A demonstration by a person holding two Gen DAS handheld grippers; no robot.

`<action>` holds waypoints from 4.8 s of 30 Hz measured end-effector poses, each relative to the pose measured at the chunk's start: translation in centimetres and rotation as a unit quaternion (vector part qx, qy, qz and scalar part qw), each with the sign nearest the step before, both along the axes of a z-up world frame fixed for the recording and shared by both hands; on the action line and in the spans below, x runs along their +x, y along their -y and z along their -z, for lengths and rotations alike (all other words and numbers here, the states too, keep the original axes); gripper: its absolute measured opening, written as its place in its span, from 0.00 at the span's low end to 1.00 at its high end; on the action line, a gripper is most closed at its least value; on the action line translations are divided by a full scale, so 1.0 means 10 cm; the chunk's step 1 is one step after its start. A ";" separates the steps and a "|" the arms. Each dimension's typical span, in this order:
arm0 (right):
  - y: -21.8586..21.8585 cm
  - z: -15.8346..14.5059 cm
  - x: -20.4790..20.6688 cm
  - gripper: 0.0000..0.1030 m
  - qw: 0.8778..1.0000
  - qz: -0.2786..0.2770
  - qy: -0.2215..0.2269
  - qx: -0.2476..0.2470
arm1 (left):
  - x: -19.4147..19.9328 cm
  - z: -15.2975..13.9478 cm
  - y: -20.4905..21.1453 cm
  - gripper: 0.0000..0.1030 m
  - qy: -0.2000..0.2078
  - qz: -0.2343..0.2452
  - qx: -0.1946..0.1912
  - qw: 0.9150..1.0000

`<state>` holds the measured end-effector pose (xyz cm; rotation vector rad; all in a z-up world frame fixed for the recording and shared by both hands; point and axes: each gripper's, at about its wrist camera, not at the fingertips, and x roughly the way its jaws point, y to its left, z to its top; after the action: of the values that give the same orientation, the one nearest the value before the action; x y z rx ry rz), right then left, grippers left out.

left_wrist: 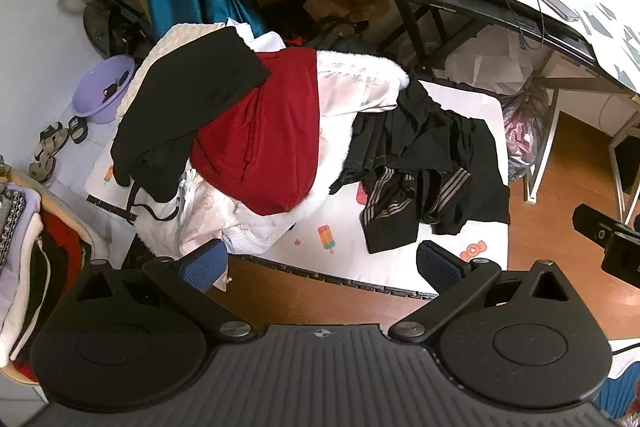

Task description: Fold clothes

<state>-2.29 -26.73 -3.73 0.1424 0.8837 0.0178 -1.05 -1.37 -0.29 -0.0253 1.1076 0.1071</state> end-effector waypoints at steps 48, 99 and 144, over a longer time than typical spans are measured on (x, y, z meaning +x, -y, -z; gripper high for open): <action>0.77 0.63 0.75 0.99 0.999 -0.032 -0.023 0.017 | 0.66 0.25 0.47 1.00 -0.006 -0.096 0.006 0.995; -1.24 0.17 0.24 0.99 0.997 0.008 -0.008 -0.074 | 0.20 0.35 -1.31 1.00 -0.020 -0.054 -0.011 0.998; -1.94 -0.04 0.24 0.99 0.995 0.010 0.031 -0.098 | 0.10 0.40 -2.01 1.00 -0.010 -0.068 -0.052 0.996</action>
<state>0.10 -7.33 -3.29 -0.0332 0.8177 -0.0820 -0.07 18.77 -4.33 -0.1945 1.1295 0.1720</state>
